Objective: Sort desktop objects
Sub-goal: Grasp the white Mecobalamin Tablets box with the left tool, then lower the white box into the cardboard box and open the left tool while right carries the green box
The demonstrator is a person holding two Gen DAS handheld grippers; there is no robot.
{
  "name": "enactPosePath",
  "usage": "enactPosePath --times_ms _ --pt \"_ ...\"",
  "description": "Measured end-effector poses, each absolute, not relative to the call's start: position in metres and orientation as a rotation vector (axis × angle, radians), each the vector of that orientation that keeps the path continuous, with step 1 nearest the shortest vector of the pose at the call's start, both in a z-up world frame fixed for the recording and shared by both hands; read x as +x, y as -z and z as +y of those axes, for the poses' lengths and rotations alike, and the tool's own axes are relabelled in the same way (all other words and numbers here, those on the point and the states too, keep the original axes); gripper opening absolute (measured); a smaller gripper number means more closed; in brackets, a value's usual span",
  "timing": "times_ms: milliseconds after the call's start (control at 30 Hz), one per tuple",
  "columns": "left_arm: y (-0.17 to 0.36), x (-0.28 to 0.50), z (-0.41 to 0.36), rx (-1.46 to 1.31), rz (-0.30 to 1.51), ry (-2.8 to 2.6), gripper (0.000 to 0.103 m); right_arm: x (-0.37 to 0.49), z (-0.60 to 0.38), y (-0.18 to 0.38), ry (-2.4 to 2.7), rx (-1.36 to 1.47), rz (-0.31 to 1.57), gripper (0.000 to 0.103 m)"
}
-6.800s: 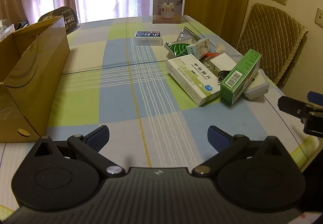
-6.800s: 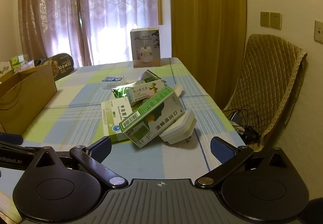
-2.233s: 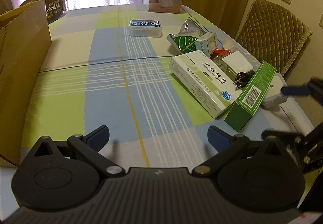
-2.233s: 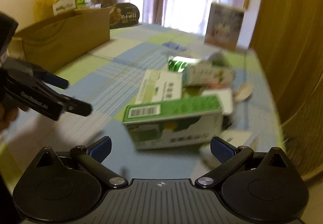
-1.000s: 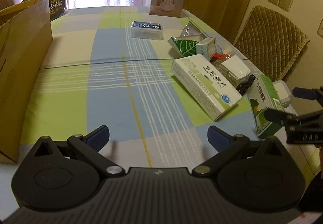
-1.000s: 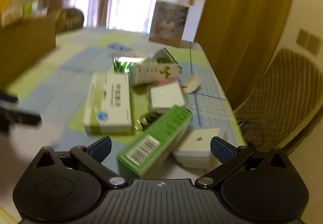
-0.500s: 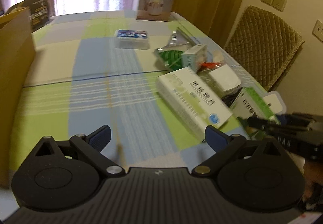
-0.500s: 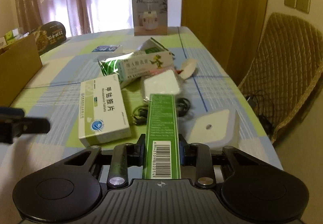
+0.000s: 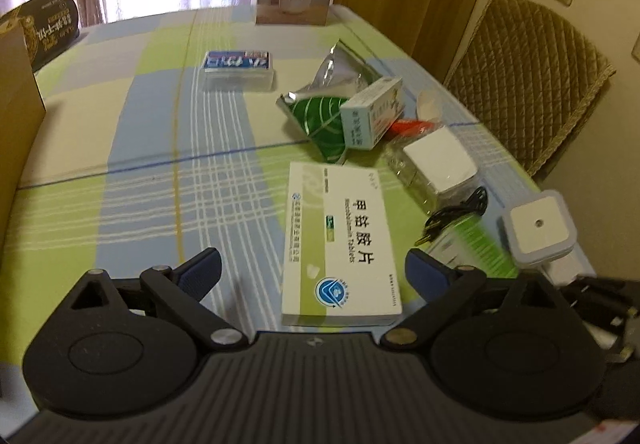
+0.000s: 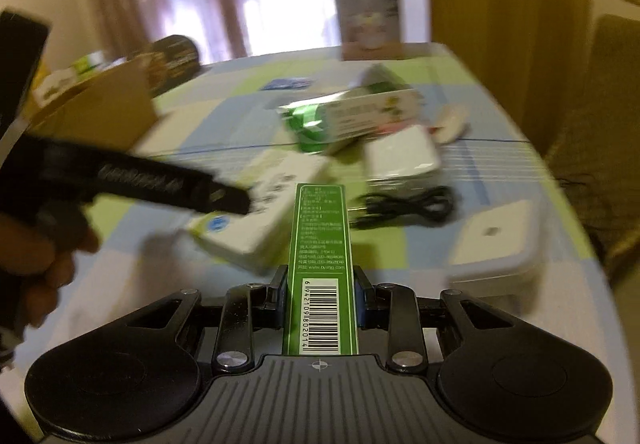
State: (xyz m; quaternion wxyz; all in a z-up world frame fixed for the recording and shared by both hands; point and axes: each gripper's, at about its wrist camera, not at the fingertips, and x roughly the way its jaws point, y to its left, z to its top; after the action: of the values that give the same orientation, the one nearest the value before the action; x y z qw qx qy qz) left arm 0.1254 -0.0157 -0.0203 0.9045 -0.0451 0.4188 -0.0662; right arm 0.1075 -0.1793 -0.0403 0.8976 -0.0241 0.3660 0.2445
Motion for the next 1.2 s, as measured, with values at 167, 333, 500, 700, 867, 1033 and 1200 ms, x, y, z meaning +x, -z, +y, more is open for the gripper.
enactPosePath --times_ms 167,333,500,700,867,1033,1200 --pt "0.034 0.141 -0.029 -0.024 0.89 0.186 0.082 0.116 -0.197 0.039 -0.416 -0.034 0.754 0.028" --pt "0.043 0.16 -0.044 0.069 0.92 0.212 0.07 0.115 -0.193 0.042 -0.418 -0.044 0.746 0.028" --pt "0.045 0.159 -0.044 0.122 0.934 0.208 0.068 0.118 -0.189 0.047 -0.418 -0.055 0.756 0.029" --pt "0.043 0.143 -0.037 0.169 0.925 0.225 0.067 0.126 -0.186 0.052 -0.42 -0.059 0.771 0.029" --pt "0.041 0.13 -0.024 0.149 0.928 0.217 0.067 0.129 -0.181 0.052 -0.43 -0.047 0.786 0.028" --pt "0.028 0.11 -0.008 0.118 0.908 0.2 0.067 0.118 -0.174 0.04 -0.438 -0.072 0.733 0.027" --pt "-0.002 0.09 0.01 0.11 0.851 0.183 0.067 0.109 -0.161 0.019 -0.464 -0.08 0.682 0.027"
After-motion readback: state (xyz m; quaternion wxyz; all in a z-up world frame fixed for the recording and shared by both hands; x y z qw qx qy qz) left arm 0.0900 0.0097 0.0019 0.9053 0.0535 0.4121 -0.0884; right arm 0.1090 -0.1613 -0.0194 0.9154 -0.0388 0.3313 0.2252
